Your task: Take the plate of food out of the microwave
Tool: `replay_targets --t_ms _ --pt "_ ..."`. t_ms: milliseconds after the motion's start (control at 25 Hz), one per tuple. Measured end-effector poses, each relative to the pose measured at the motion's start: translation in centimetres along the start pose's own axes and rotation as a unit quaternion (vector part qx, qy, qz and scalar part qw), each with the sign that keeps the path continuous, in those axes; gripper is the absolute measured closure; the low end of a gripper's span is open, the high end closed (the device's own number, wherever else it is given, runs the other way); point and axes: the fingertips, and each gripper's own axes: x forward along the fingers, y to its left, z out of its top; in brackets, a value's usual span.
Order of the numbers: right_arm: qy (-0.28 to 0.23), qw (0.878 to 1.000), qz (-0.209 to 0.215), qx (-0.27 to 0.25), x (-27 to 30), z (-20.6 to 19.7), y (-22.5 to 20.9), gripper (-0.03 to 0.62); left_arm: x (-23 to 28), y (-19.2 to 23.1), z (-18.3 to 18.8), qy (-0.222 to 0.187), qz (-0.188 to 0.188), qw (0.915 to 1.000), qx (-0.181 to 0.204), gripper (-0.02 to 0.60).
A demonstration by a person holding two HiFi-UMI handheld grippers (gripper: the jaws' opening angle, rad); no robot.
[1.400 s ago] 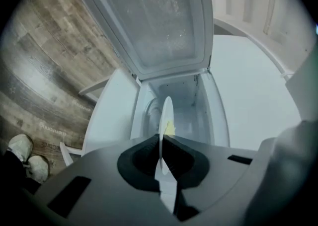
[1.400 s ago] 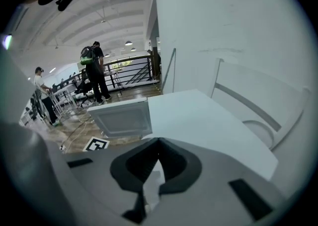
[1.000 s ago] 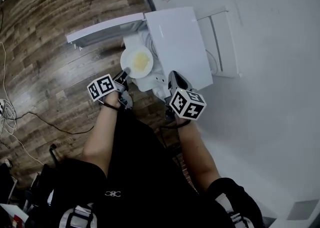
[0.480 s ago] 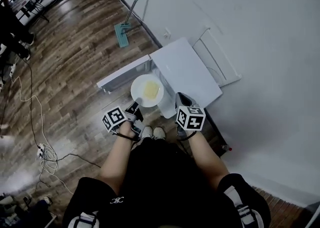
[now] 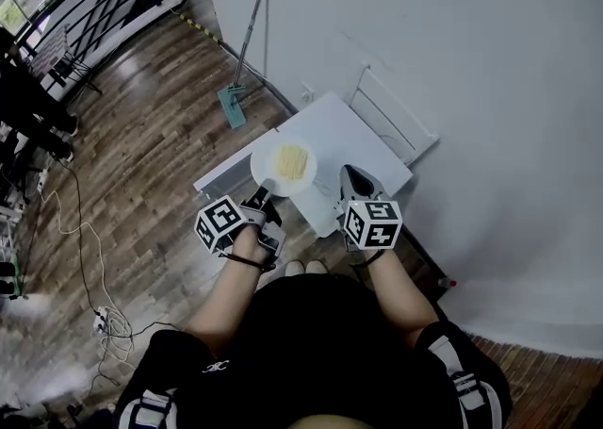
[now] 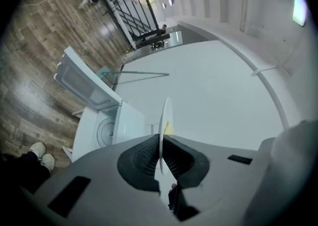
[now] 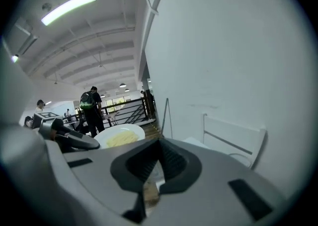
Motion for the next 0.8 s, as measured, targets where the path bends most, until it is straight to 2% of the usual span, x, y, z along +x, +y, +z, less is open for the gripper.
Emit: replay_targets --t_ms 160,360,560,800 --pt "-0.020 1.000 -0.001 0.003 -1.9 2.3 0.0 0.580 0.1 -4.1 -1.2 0.000 -0.032 0.9992 -0.021 0.571" --pt "-0.055 0.998 0.011 -0.017 -4.3 5.7 2.2 0.580 -1.5 -7.9 -2.1 0.008 -0.065 0.9964 -0.053 0.571" --pt "-0.062 0.998 0.010 -0.017 -4.7 6.6 2.4 0.580 -2.1 -9.2 -2.5 0.009 -0.069 0.9955 -0.063 0.571" --pt "-0.055 0.998 0.019 -0.015 -4.6 5.6 2.1 0.580 -1.7 -8.1 -2.2 -0.006 -0.052 0.9954 -0.081 0.571"
